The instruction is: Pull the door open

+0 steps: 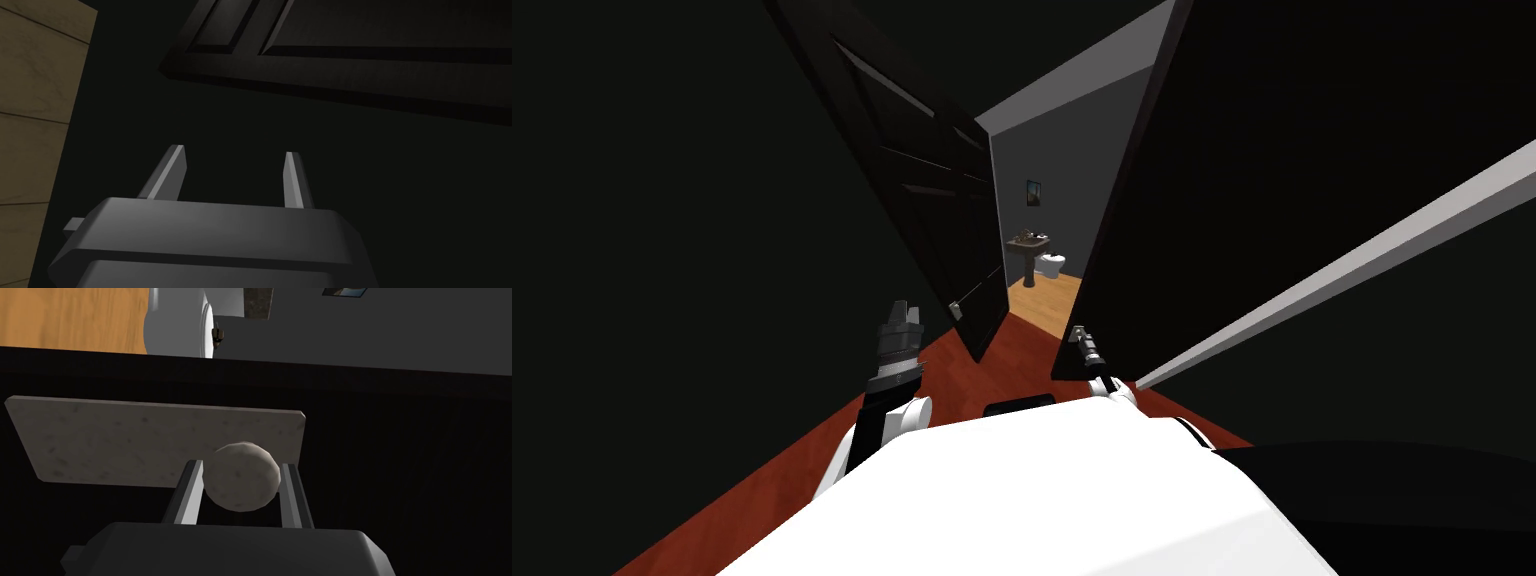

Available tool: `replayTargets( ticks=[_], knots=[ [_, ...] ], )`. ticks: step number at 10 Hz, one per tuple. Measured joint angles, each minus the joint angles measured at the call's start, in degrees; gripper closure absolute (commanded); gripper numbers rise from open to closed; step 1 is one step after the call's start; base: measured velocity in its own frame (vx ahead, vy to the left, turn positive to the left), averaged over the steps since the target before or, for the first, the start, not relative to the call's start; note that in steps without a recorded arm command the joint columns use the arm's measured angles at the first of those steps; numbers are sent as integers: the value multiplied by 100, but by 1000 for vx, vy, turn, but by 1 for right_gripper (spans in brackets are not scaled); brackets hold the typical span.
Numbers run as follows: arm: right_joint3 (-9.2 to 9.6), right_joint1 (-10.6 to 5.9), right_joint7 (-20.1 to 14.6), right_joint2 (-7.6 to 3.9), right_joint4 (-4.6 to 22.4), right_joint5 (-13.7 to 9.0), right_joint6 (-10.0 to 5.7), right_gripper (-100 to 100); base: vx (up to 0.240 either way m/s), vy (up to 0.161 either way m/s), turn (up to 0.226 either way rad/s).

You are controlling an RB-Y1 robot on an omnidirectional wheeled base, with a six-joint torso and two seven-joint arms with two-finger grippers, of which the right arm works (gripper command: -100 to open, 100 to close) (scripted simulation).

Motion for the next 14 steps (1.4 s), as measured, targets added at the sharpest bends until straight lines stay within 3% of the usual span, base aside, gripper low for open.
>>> replayTargets(
  ticks=[1, 4, 6, 10, 11, 14],
  knots=[
    [20, 13, -13, 13, 18, 12, 0, 100, -167, -19, 96],
    [146, 48, -199, -123, 5, 112, -132, 100, -230, -39, 95],
    [261, 185, -336, -186, -124, 199, -163, 100, -204, -56, 86],
    [422, 237, -537, -290, -64, 321, -335, 100, -172, -37, 57],
    [454, 338, -592, -338, -175, 354, -337, 100, -184, -64, 91],
    [576, 400, -773, -462, -82, 467, -635, 100, -178, -76, 93]
  ],
)
